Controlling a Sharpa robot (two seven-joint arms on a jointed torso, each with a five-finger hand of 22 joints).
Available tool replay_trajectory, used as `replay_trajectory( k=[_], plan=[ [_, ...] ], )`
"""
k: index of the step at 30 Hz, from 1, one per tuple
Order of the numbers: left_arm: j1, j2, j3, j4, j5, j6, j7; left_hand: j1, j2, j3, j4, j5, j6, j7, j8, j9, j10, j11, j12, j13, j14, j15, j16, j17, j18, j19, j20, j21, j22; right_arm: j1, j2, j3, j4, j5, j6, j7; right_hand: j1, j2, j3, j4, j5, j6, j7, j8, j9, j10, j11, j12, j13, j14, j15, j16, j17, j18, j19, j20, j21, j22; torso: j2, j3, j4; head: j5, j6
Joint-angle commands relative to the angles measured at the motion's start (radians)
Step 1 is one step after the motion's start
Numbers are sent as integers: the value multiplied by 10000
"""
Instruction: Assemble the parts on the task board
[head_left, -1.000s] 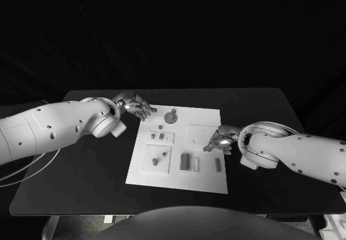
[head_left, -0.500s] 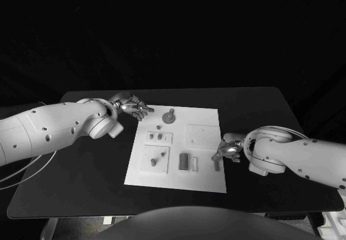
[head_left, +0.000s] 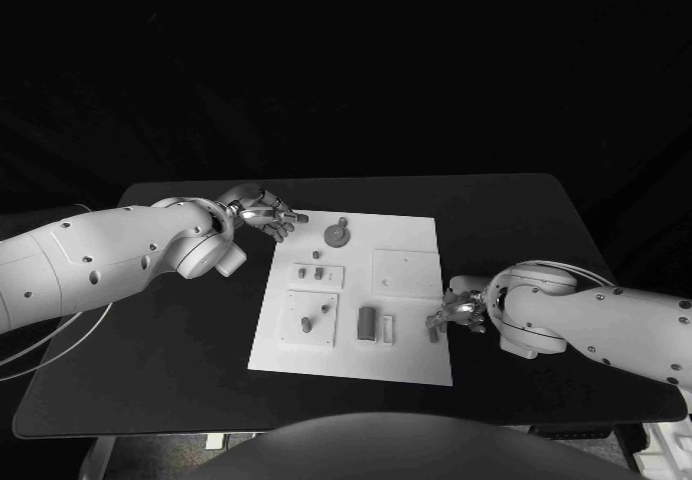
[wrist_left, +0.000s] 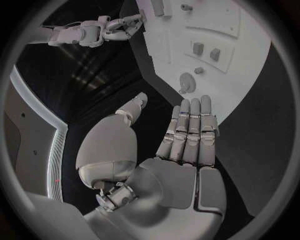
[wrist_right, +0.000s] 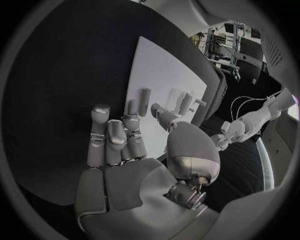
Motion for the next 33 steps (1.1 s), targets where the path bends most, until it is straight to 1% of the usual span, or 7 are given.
replay_trajectory(
  k=[1, 16, 19, 23, 29, 31, 33],
  plan=[
    [11, 25, 5, 34, -25, -43, 142, -2, -96, 40, 89, -56, -8, -55, 66, -15, 32, -42, -28, 19, 20, -2, -53, 23, 164, -5, 27, -72, 21, -30, 67, -8, -82, -292, 214, -62, -108, 5, -12, 76, -48, 11, -39, 22, -2, 71, 12, -45, -16, 86, 0, -52, 8, 199, 8, -47, 22, 12, 1, 5, 2, 11, 1],
    [11, 11, 4, 48, -25, -2, 135, -29, -155, 102, 237, -63, -6, -59, 86, -9, 26, -39, -36, 33, 15, 2, -70, 54, 167, -9, 30, -86, 44, -278, 557, -60, -489, -616, 390, 3, -122, 3, -5, 102, -48, 23, -45, 26, -3, 89, 6, -55, -21, 100, -5, -57, 15, 199, 10, -52, 20, 14, 2, 2, 2, 55, 1],
    [11, 15, 4, 51, -25, 0, 137, -25, -150, 107, 244, -64, -6, -60, 88, -8, 26, -39, -36, 34, 15, 2, -71, 57, 167, -9, 30, -87, 46, -304, 638, -60, -545, -810, 473, -5, 2, 71, 41, 12, -44, 24, -51, 25, -5, 107, -1, -64, -24, 107, -11, -62, 9, 199, 10, -70, 22, 24, 1, 2, 2, 60, 1],
    [11, 3, 4, 55, -25, 4, 127, -18, -142, 112, 249, -64, -5, -61, 90, -7, 26, -39, -37, 35, 15, 2, -72, 60, 168, -10, 30, -88, 48, -334, 681, -59, -556, -862, 546, -15, 289, 238, 60, -339, -38, 23, -47, 22, -12, 124, 2, -78, -24, 112, -14, -72, 4, 199, -1, -80, 31, 49, -1, 1, 7, 57, 1],
    [11, -4, 4, 57, -25, 9, 116, 15, -102, 120, 249, -67, -6, -62, 96, -4, 25, -40, -38, 40, 14, 2, -76, 69, 169, -14, 30, -92, 56, -362, 681, -59, -533, -931, 578, -43, 916, 734, -1, -1549, -38, 1, -18, 6, -29, 134, 28, -115, -20, 70, 13, -110, -60, 199, -36, -42, 26, 87, -5, -2, -3, 68, 1],
    [11, -5, 4, 59, -25, 15, 111, 27, -89, 119, 245, -68, -6, -63, 98, -4, 25, -40, -38, 41, 14, 2, -77, 72, 169, -16, 31, -94, 59, -362, 680, -59, -535, -956, 573, -50, 1035, 815, 18, -1778, -38, -4, -20, -1, -38, 134, 30, -126, -19, 64, 23, -121, -75, 199, -37, -31, 13, 84, -5, 0, -1, 66, 1],
    [11, -10, 4, 61, -25, 15, 104, 32, -84, 117, 243, -70, -8, -62, 98, -4, 25, -39, -39, 42, 13, 2, -78, 74, 169, -18, 31, -95, 60, -362, 681, -59, -539, -957, 588, -56, 1244, 800, 53, -1849, -39, -21, -17, -13, -48, 127, 34, -136, -16, 40, 31, -133, -110, 199, -46, -29, 0, 86, -4, 0, 0, 67, 1]
  ],
)
